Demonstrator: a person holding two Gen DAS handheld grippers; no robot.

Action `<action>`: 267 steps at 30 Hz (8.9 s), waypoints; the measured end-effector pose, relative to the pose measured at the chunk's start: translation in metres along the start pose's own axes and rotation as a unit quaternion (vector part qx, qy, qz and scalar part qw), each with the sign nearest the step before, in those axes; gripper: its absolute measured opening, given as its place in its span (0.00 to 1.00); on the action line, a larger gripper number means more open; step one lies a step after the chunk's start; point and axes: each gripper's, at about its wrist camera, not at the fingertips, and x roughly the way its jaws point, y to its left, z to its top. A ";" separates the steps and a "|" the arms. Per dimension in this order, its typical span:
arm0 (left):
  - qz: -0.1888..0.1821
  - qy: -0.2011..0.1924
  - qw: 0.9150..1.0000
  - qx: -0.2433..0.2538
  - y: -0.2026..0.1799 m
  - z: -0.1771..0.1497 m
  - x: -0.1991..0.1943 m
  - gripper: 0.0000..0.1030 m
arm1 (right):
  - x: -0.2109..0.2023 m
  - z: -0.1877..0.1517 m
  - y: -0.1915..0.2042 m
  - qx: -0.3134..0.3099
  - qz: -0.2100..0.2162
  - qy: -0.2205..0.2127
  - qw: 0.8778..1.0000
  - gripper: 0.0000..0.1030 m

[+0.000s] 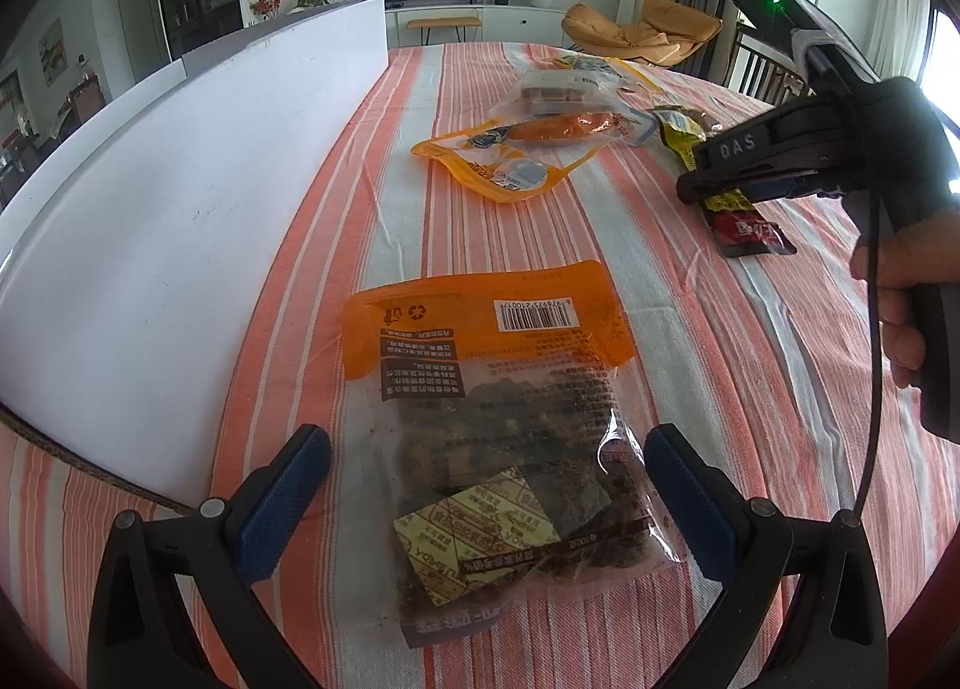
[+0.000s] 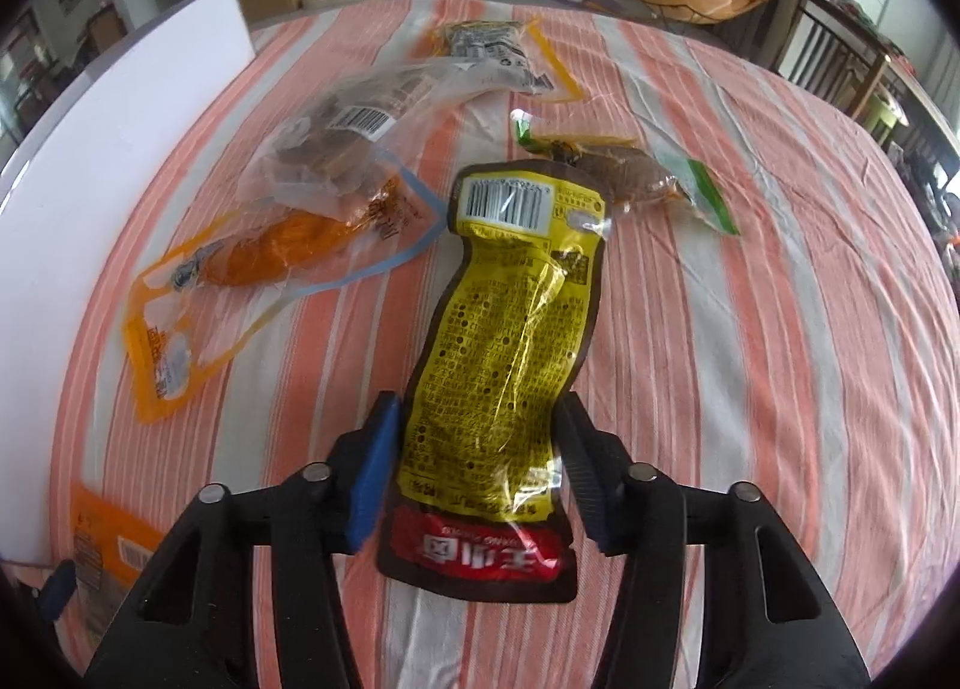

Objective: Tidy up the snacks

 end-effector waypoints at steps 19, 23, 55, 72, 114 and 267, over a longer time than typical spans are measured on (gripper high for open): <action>-0.129 0.022 0.991 -0.035 0.025 -0.007 -0.025 1.00 | -0.049 -0.087 -0.026 -0.044 0.051 0.003 0.998 0.43; -0.087 0.023 0.995 -0.032 0.021 -0.006 -0.018 1.00 | -0.051 -0.090 -0.039 -0.016 0.090 -0.002 0.996 0.44; -0.007 -0.074 0.982 -0.171 0.213 0.098 -0.099 0.60 | -0.154 0.042 0.106 0.078 0.481 -0.065 0.871 0.36; -0.009 -0.139 0.984 -0.112 0.149 0.046 -0.132 1.00 | -0.140 0.013 0.145 -0.068 0.253 -0.189 0.946 0.75; -0.047 0.004 0.995 0.091 -0.043 0.010 0.023 1.00 | -0.034 -0.099 -0.097 0.049 -0.026 -0.101 0.993 0.85; 0.012 0.002 1.000 0.009 -0.020 0.042 0.051 1.00 | -0.031 -0.089 -0.099 0.058 -0.016 -0.078 0.995 0.91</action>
